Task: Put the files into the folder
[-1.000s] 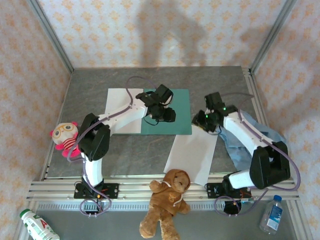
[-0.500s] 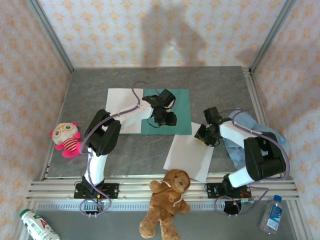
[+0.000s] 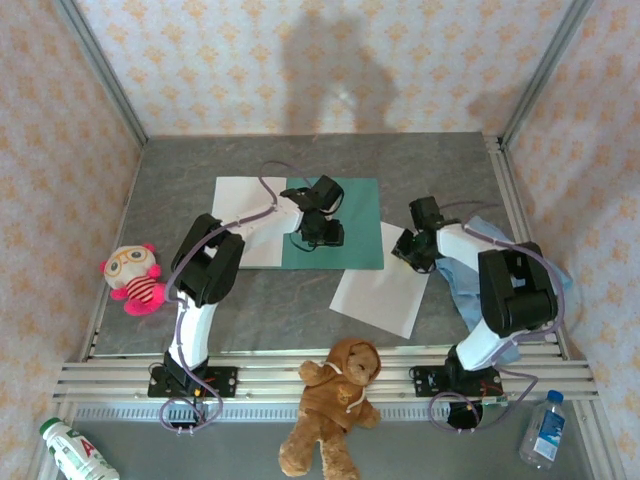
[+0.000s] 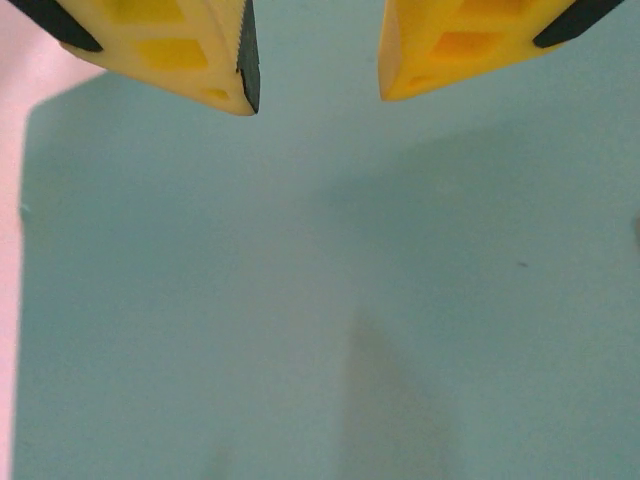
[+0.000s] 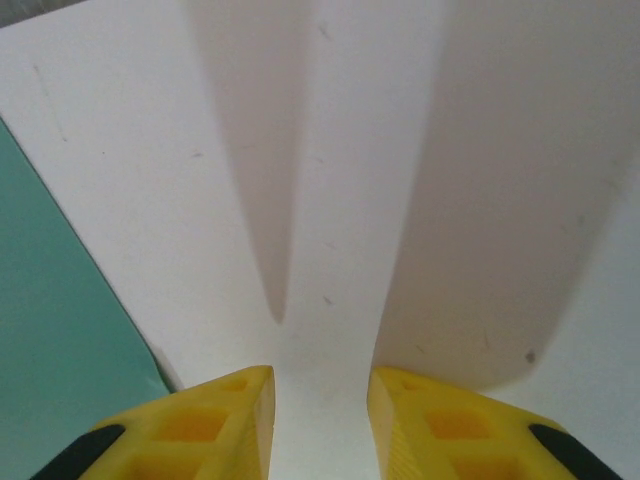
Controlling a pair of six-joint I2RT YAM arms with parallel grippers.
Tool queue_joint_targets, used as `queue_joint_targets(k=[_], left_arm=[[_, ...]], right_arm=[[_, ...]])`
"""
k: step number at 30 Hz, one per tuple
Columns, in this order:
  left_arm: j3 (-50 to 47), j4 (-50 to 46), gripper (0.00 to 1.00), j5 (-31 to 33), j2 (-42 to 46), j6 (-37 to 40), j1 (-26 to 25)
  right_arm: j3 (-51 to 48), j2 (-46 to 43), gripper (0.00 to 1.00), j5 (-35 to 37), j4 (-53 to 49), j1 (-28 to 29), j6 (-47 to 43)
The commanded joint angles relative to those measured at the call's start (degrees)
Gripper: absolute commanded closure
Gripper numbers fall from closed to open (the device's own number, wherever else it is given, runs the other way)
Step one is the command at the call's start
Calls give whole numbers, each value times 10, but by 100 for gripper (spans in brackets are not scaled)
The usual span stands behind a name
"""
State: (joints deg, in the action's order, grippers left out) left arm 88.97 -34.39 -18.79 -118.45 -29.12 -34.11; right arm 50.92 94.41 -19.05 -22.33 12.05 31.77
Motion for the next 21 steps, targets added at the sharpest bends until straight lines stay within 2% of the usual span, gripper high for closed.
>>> queue_joint_targets(k=[1, 10, 21], left_arm=[[-21, 5, 64, 27, -3, -9, 13], [-58, 20, 64, 35, -4, -11, 34], [-97, 41, 65, 65, 0, -55, 52]], right_arm=[[27, 43, 68, 52, -30, -8, -29], [122, 122, 68, 64, -58, -43, -46], [223, 192, 68, 62, -98, -67, -54]])
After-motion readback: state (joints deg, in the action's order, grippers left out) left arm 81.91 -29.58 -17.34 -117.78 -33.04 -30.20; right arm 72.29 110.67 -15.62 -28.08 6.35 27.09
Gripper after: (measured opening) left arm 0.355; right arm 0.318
